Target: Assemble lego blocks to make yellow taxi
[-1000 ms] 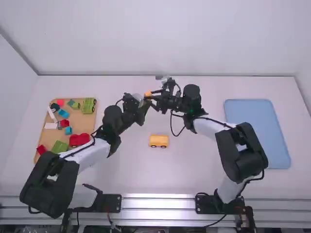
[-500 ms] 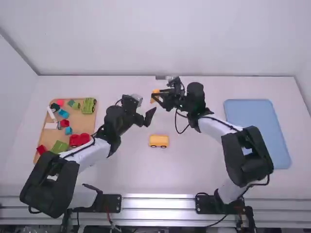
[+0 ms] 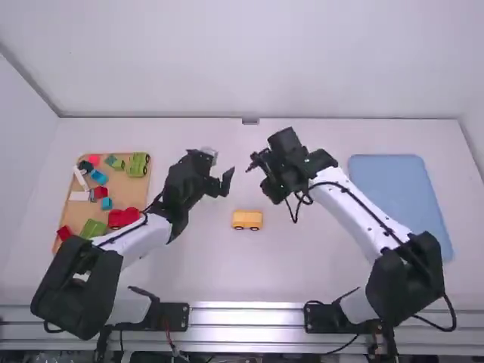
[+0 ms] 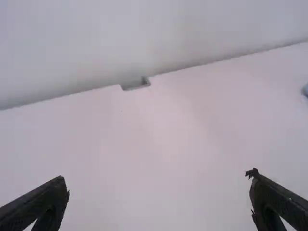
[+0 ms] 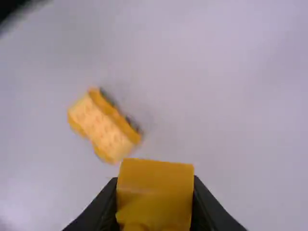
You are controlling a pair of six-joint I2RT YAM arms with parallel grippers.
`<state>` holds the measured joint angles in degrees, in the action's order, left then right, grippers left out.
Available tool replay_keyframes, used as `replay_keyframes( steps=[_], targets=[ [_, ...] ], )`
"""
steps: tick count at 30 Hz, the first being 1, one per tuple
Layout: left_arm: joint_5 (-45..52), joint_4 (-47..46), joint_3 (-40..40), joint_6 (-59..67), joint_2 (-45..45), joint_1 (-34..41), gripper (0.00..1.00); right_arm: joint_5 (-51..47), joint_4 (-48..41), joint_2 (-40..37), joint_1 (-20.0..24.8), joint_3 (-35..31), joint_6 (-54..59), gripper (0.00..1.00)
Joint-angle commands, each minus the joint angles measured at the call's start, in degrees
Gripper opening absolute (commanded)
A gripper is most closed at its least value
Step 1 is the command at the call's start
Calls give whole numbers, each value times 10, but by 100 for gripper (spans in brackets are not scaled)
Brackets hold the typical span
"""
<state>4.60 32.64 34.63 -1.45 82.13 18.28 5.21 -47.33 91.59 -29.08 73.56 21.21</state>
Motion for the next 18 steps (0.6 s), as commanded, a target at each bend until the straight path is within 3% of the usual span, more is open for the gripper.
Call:
replay_keyframes(
  steps=[1,9,12,18],
  targets=[
    [-7,-30,41,12,-1,-2,99,-22,-16,43,3,-6,150,13],
    [-26,-96,71,12,-1,0,99,-43,47,106,-11,-76,310,10],
    [-26,-98,71,12,0,0,99,-75,71,119,-19,-107,329,36],
    [-25,-98,71,12,0,0,99,-81,145,120,-20,-159,376,43]
  ],
)
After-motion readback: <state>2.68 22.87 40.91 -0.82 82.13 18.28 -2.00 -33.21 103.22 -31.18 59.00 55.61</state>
